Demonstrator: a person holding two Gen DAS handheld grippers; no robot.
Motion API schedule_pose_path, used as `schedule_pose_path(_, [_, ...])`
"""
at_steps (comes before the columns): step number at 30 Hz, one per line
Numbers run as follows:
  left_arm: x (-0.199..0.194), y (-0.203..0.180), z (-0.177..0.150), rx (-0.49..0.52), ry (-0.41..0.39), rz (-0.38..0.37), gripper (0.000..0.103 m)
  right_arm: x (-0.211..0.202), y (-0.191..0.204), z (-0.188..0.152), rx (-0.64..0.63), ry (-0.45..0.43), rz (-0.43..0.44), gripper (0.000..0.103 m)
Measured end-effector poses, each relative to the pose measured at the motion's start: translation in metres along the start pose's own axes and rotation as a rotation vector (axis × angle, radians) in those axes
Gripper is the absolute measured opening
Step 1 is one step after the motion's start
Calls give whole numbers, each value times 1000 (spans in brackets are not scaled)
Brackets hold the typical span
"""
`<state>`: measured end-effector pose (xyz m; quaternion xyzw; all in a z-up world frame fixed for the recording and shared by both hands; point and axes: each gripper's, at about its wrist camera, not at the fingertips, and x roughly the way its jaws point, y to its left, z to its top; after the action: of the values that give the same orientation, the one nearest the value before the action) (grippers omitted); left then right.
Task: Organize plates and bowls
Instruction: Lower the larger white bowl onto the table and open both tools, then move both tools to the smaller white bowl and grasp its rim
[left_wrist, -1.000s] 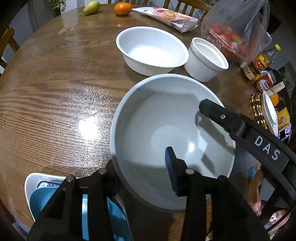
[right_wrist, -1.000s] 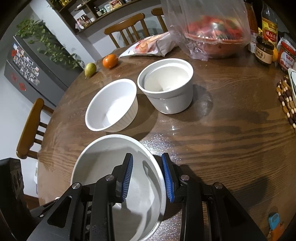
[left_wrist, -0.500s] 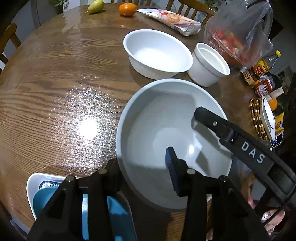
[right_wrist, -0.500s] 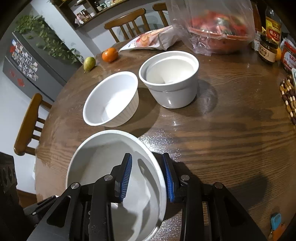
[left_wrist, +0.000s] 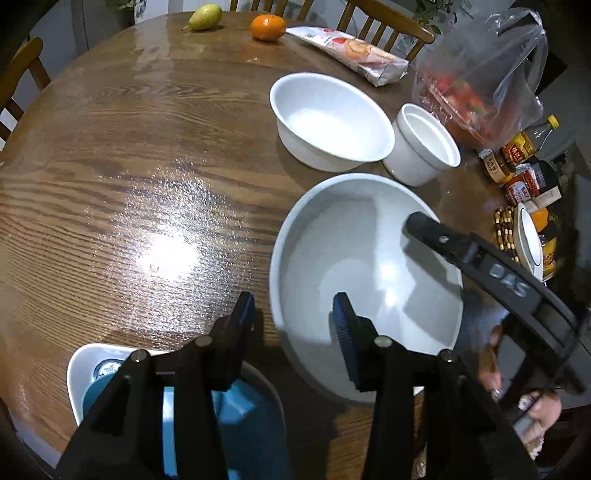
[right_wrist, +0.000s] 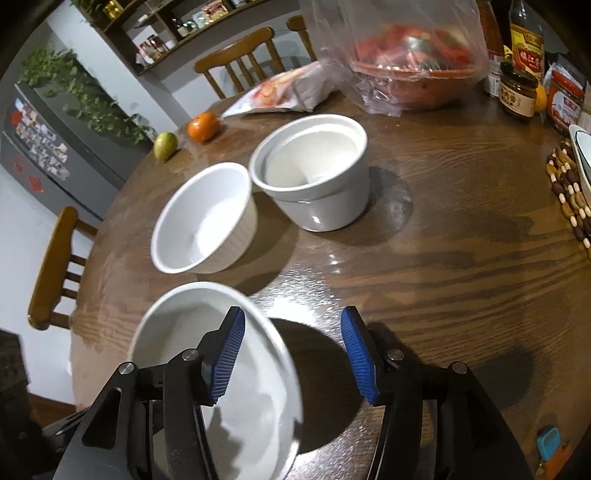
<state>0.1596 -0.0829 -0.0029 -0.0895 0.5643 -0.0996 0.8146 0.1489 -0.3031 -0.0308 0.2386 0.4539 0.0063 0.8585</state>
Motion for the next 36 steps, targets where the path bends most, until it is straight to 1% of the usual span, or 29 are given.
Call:
schedule_pose_path(1, [-2,0,0,-2,-6,-5,51,1,-1,0,9,4,6,56])
schedule_pose_path(6, [-6,0,4,27,-8,-46,51,0,-1,1,9,-22,16,56])
schedule_pose_path(10, [-5,5,7,42,-6,-40,52,-4,1,1,-2,-47,10,56])
schedule_pose_path(13, [-6,8,7,60,6,-69,52,-9,5,1,-20,-87,4,56])
schedule_pose_path(16, [-11,9,6,77,7,-75,52,-11,7,1,-35,-103,12,56])
schedule_pose_path(20, [-27,15,7,73,-34,-91,53,-16,10,2,-42,-127,45,56])
schedule_pose_path(21, [-31,16,7,68,-43,-94,55,-18,10,1,-44,-136,51,56])
schedule_pose_path(22, [-37,18,8,59,-59,-101,59,-20,11,1,-45,-147,60,56])
schedule_pose_path(26, [-55,18,9,40,-114,-117,61,-28,13,1,-50,-211,68,56])
schedule_pose_path(28, [-63,16,9,44,-138,-120,67,-32,13,1,-52,-235,92,56])
schedule_pose_path(29, [-66,14,10,52,-147,-111,67,-34,13,1,-52,-242,113,56])
schedule_pose_path(32, [-71,12,13,54,-167,-85,67,-40,16,0,-57,-270,145,56])
schedule_pose_path(36, [-74,13,20,44,-163,-93,67,-55,27,-2,-95,-310,152,56])
